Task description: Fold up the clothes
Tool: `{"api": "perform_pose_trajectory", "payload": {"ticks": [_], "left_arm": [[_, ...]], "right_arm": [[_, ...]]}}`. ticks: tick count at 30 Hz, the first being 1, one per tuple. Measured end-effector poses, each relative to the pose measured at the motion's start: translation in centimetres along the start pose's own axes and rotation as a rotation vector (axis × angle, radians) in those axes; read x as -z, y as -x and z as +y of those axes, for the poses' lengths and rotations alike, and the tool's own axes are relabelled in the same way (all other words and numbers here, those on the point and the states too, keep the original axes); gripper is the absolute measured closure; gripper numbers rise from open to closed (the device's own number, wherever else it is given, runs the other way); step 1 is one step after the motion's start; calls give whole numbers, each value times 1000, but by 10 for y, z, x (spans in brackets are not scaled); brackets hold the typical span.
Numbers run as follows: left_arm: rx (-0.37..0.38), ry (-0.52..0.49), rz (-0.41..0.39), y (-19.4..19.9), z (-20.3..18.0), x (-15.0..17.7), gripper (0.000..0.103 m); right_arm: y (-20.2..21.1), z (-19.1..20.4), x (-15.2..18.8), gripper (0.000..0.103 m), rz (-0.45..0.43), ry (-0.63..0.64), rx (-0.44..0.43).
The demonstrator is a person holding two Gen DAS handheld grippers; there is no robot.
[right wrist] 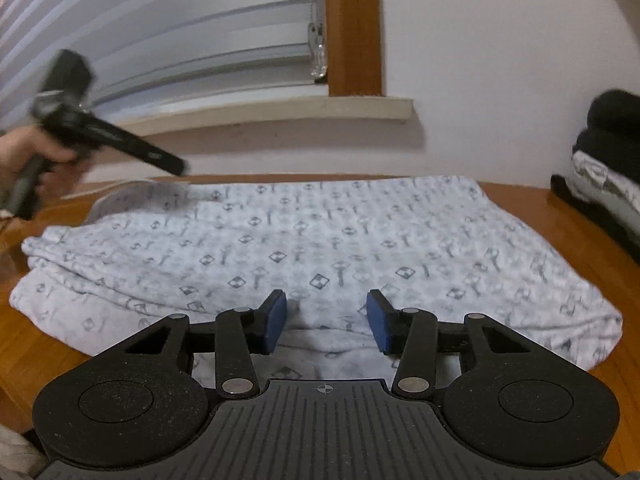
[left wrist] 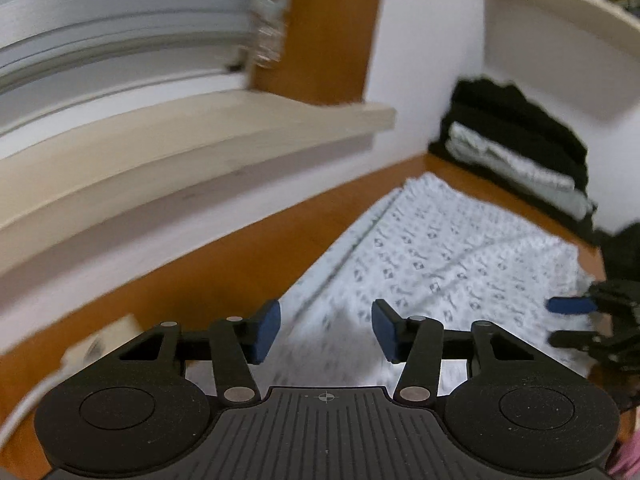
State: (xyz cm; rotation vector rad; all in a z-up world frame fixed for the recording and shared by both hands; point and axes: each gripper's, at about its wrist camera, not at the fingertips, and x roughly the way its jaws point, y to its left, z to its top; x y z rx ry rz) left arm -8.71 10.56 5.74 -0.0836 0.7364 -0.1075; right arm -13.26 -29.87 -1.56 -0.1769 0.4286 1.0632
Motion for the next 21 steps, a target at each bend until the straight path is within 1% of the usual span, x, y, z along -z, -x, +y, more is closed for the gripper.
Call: {"api": "perform_pose_trajectory", "payload": {"ticks": [3,4,5,6,7,8,9,10,11,12,13,15,16,18,20,21], "left_arm": [[22,-28,58,-33,-6,-13,53],[28,-41,74,-42,-7,-15,58],[32,-52,80,-47,-9,-14,70],[35,-61,86,-51,-9,-14,79],[33,-67,90,-54,-8,-14,95],[35,-69,84,-56,-8,-16,100],[23,-71,54,-54,-7,-17,100],[-9,-63,-1,-49,-5,-20,101],[-26,-33,-43,-44,-1,-23,101],[-24,3,-68,-41,3,-25,102],[-18,6,-58,-43,4,-25,102],[-54,-59,-18,-51,-3,-22,101],[-68,-63,13,-56,-4,-19,99],[-89,-50,52,-59,-1,-15,93],[-87,-34,36,-57,-2,-17,77],[-85,-26,25,-56,-3,-18,72]], "right_arm": [[-2,1,4,57,-23,10,0],[-2,1,4,57,-27,15,0],[-2,2,5,57,-27,19,0],[-1,2,4,57,-28,21,-2],[-1,1,4,57,-28,20,-4],[-1,0,4,57,-29,21,-7],[0,0,4,57,-29,23,-9],[0,0,4,57,-30,27,-10],[0,0,4,57,-30,30,-10],[0,0,4,57,-31,32,-10],[0,0,4,57,-31,33,-10],[0,1,5,57,-33,34,-11],[1,1,6,57,-35,35,-12],[3,2,7,57,-38,36,-12],[3,2,7,57,-39,37,-10],[3,3,7,57,-39,37,-10]]}}
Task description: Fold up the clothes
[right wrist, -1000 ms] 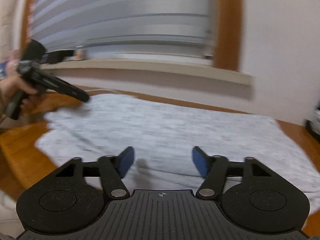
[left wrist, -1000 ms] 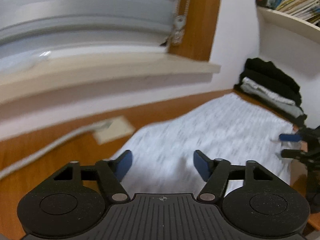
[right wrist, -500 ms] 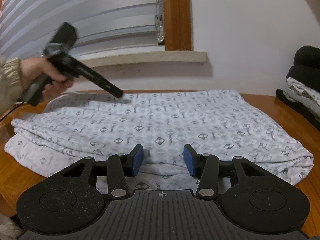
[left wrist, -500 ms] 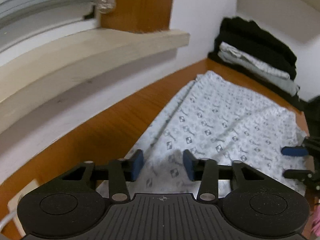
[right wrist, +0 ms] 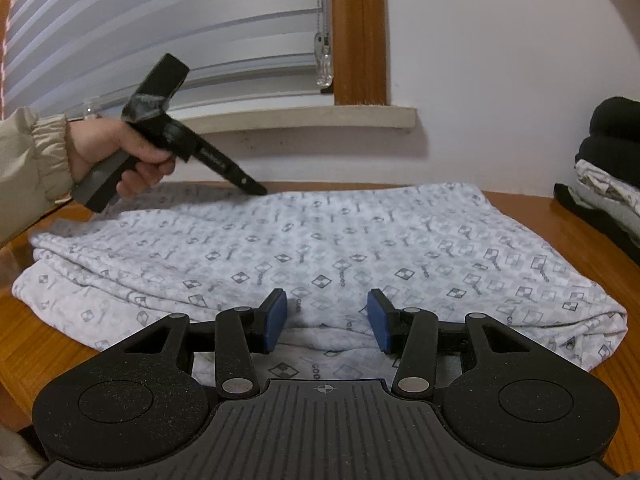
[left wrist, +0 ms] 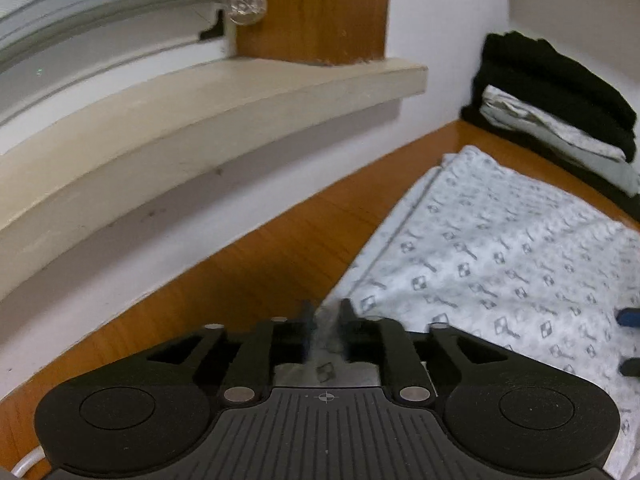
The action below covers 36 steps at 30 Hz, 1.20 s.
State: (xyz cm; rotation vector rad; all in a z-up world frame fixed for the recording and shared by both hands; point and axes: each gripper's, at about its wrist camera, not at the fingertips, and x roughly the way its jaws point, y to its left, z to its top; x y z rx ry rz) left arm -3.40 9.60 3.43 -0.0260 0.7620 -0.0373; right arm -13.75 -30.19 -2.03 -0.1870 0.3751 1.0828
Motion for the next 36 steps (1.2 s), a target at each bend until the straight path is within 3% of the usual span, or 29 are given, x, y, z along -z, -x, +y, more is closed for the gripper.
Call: {"api": "perform_pose_trajectory", "payload": {"ticks": [2,12,17,21,24,26,30,33,36], "left_arm": [[18,7,-19,0,-5,-6,60],[148,-38,-45,-66,-81,-67,45],[176,-88,-24,-107,-111,-87,44],[205,-67,-5,-136,-121,-102,44],[224,-37,1,-150,-125,-110,60],[215,-71,0,-155,-131,-113,96],[119,-119,-87,-152,-140,-114,100],[86,-72,-148,-148,-139,-114,100],[122,-87,-136,-150,-145,-109,97]], "right_arm": [[0,1,0,57,-1,1,1],[10,0,-1,56,-20,10,20],[46,-47,-9,56,-56,-52,113],[44,-81,-14,56,-55,-55,175],[31,-93,-12,57,-8,-59,164],[29,-97,-7,59,14,-54,149],[37,-106,4,78,2,-83,115],[43,-108,10,81,-11,-88,110],[47,-104,11,81,-11,-87,113]]}}
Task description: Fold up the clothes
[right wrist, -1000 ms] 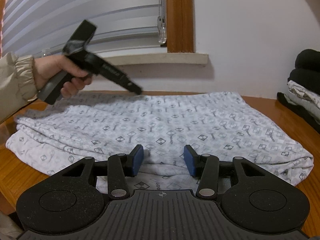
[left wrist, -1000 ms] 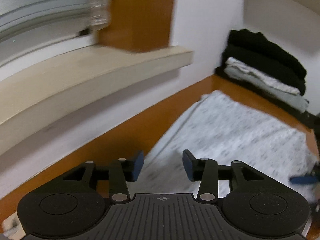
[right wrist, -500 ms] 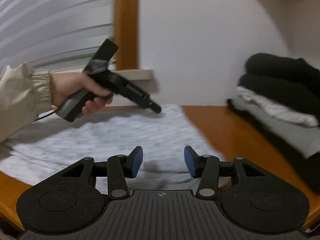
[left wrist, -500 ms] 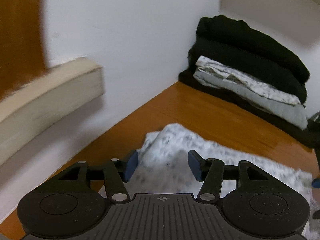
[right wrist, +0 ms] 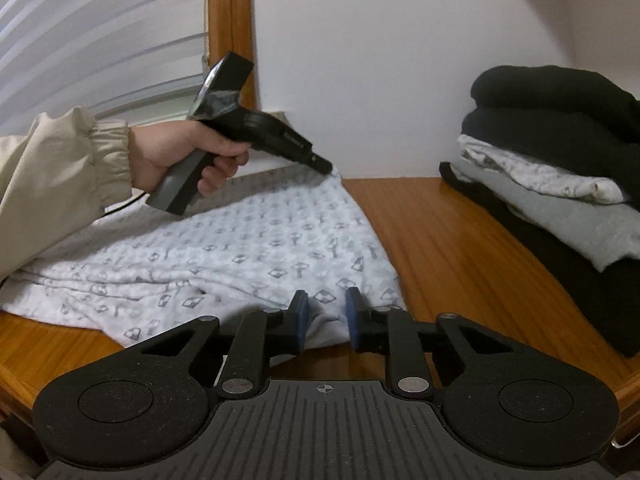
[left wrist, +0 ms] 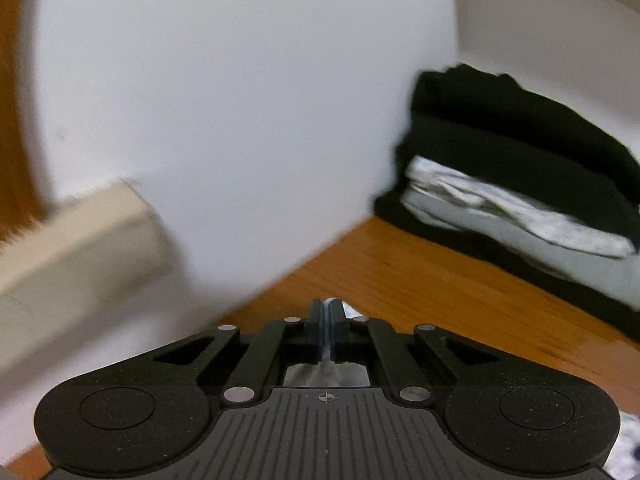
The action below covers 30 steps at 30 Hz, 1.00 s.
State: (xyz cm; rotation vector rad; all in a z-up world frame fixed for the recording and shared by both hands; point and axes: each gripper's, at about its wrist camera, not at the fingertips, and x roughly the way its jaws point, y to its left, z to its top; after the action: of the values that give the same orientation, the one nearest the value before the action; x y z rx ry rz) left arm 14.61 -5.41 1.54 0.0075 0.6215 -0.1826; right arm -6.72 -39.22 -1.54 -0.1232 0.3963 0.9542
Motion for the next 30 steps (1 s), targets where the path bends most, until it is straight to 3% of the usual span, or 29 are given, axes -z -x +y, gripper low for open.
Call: {"api": "perform_pose_trajectory", "payload": {"ticks": [2,6,10,13,16,19,21,24,27,30], "left_arm": [[-11,-40,-10,4,-9,5,87],[16,-50,0,14,-19,14,77],[28,-55,8,36,-21,21,63],[12,-50,2,65,-13,24,63],[-22,-42,-6,104,7,27,61],[-64,-42,-40,160,36,38,52],[-94,-28,-43,196,47,53,49],[-152,5,-34,250,67,83,47],[-206,58,-29,295,89,117,42],[-238,139,-11,330,112,155,39]], "right_arm": [[8,-1,0,80,-4,7,-7],[27,-7,-6,80,-27,72,43],[21,-4,-16,79,0,165,44],[4,-1,-21,70,11,178,-3],[-5,-8,-16,71,80,141,-5],[13,-9,-13,76,77,122,-19],[24,3,-14,74,42,153,-1],[22,36,-20,71,13,205,-43],[9,80,-27,61,1,266,-148],[-7,127,-30,59,2,309,-276]]}}
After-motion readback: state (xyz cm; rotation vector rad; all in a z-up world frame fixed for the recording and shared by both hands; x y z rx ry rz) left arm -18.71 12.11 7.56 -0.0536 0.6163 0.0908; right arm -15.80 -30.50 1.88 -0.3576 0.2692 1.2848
